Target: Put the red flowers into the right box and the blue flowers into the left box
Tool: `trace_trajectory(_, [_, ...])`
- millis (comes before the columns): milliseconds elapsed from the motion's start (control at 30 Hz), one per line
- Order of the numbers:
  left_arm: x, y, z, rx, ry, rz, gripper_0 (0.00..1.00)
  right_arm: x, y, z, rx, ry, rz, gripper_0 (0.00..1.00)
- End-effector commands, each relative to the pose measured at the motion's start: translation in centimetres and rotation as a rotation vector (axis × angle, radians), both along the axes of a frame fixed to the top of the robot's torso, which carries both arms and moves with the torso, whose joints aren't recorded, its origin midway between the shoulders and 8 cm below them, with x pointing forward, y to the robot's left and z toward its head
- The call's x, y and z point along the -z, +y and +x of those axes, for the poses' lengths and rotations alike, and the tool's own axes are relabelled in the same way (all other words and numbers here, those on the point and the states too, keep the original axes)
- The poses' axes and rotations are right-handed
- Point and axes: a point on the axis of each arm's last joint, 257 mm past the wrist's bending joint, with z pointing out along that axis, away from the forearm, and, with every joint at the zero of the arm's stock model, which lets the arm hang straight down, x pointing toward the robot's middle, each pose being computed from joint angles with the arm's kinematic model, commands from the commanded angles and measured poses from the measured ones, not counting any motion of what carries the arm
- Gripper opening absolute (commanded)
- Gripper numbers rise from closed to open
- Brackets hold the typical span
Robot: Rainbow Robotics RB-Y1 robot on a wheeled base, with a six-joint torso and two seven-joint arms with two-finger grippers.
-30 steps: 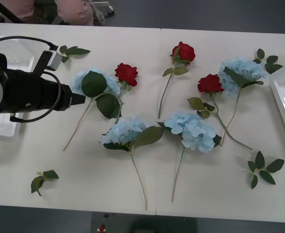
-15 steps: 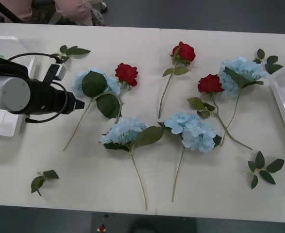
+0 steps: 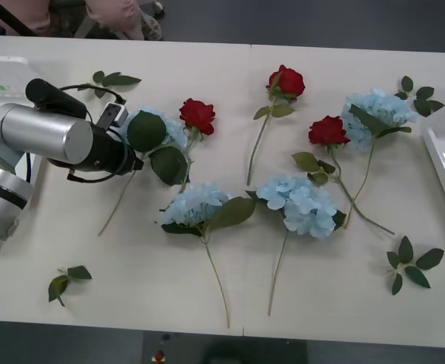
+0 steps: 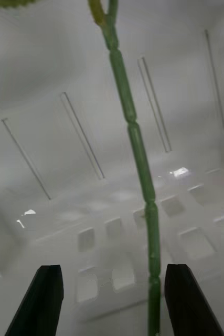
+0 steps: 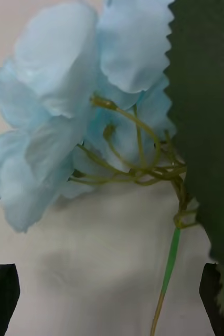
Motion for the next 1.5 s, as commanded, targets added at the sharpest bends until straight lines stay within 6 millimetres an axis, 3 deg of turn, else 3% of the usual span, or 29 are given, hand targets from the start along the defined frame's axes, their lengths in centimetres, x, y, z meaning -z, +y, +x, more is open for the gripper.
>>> trace_trajectory(33, [-1.5, -0.4, 2.1, 0.014, -0.054, 0.023, 1.0, -6.0, -0.1, 3.2, -0.07, -0.124, -0.013, 1.0])
trace_trajectory(233, [-0.3, -1.5, 2.8, 0.052, -0.052, 0.07, 1.0, -10.4, 4.6, 7.2, -0.15, -0.288, 0.105, 1.0])
trace_trajectory(267, [-0.2, -1.6, 2.9, 0.056, -0.05, 0.079, 0.96, -11.3, 5.4, 7.8, -0.163, -0.317, 0.125, 1.0])
trace_trajectory(300, [-0.1, -1.6, 2.9, 0.057, -0.05, 0.082, 0.87, -11.8, 5.7, 8.1, -0.167, -0.328, 0.133, 1.0])
trace_trajectory(333, [0.1, -1.7, 2.8, 0.058, -0.048, 0.084, 0.65, -12.5, 6.5, 8.7, -0.181, -0.347, 0.149, 1.0])
trace_trajectory(467, [0.5, -1.8, 2.7, 0.053, -0.039, 0.08, 0.05, -14.0, 9.9, 11.5, -0.216, -0.4, 0.212, 1.0])
trace_trajectory(500, [0.6, -1.8, 2.7, 0.053, -0.037, 0.079, 0.0, -14.1, 10.7, 12.2, -0.222, -0.408, 0.227, 1.0])
trace_trajectory(733, [0.8, -1.3, 2.7, 0.047, -0.037, 0.097, 0.0, -13.6, 16.9, 16.3, -0.21, -0.402, 0.306, 1.0])
trace_trajectory(900, [0.5, -0.6, 3.0, 0.04, -0.049, 0.121, 0.0, -12.2, 21.3, 18.6, -0.197, -0.373, 0.339, 1.0])
trace_trajectory(1100, [-1.7, 1.1, 3.8, 0.035, -0.099, 0.155, 0.0, -9.8, 26.0, 20.2, -0.17, -0.354, 0.392, 1.0])
trace_trajectory(1267, [-7.1, 3.5, 3.3, 0.028, -0.118, 0.147, 0.0, -7.4, 28.4, 20.8, -0.152, -0.33, 0.389, 1.0])
trace_trajectory(1300, [-8.8, 4.0, 2.9, 0.024, -0.117, 0.134, 0.0, -6.9, 28.9, 20.9, -0.15, -0.326, 0.383, 1.0])
trace_trajectory(1367, [-11.3, 4.7, 1.9, 0.024, -0.107, 0.124, 0.0, -6.1, 29.3, 20.9, -0.141, -0.318, 0.374, 1.0])
trace_trajectory(1400, [-13.4, 5.8, 0.9, 0.019, -0.097, 0.127, 0.0, -5.6, 29.3, 21.0, -0.131, -0.313, 0.358, 1.0])
trace_trajectory(1500, [-16.9, 8.1, -1.2, 0.002, -0.075, 0.14, 0.0, -4.6, 29.6, 21.1, -0.105, -0.302, 0.341, 1.0])
